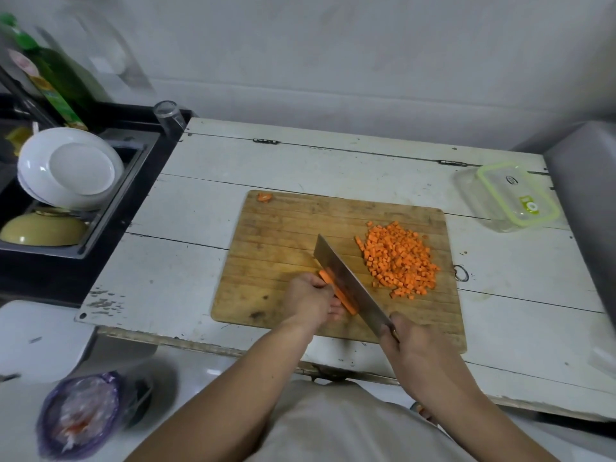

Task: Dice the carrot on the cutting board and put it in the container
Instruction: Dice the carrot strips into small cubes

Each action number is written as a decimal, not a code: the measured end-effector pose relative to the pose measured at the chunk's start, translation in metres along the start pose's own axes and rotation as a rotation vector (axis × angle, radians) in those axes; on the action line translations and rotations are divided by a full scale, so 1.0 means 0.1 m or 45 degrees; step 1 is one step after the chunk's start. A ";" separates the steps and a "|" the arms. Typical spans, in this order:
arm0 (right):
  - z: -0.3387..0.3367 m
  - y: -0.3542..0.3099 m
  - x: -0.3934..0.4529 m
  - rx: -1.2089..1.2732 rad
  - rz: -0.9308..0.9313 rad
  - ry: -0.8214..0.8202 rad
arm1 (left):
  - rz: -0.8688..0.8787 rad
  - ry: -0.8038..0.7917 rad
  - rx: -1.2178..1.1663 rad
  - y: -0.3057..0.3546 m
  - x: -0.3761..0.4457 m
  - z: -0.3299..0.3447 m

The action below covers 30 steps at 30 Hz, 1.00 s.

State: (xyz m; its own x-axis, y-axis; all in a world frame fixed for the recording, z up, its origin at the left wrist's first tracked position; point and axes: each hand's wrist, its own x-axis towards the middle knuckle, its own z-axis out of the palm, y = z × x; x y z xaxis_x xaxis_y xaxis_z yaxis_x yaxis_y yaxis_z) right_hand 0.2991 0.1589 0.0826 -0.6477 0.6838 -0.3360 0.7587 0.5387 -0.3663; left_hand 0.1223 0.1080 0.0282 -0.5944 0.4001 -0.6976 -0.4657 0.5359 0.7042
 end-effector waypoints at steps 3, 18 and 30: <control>-0.01 0.02 -0.01 -0.024 -0.024 0.011 | 0.002 -0.019 0.001 0.00 0.00 0.00; 0.14 -0.20 0.24 -0.243 -0.047 -0.083 | -0.035 -0.100 0.061 0.07 0.01 -0.03; -0.03 -0.06 0.20 0.092 -0.022 0.028 | 0.082 -0.129 0.085 0.03 -0.09 -0.09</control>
State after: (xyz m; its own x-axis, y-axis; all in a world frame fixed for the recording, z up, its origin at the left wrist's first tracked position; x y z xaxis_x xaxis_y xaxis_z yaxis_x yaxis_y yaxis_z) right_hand 0.2816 0.1707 0.0812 -0.6587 0.6856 -0.3101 0.7396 0.5142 -0.4342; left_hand 0.1202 0.0994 0.0376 -0.5510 0.5066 -0.6632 -0.3820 0.5535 0.7401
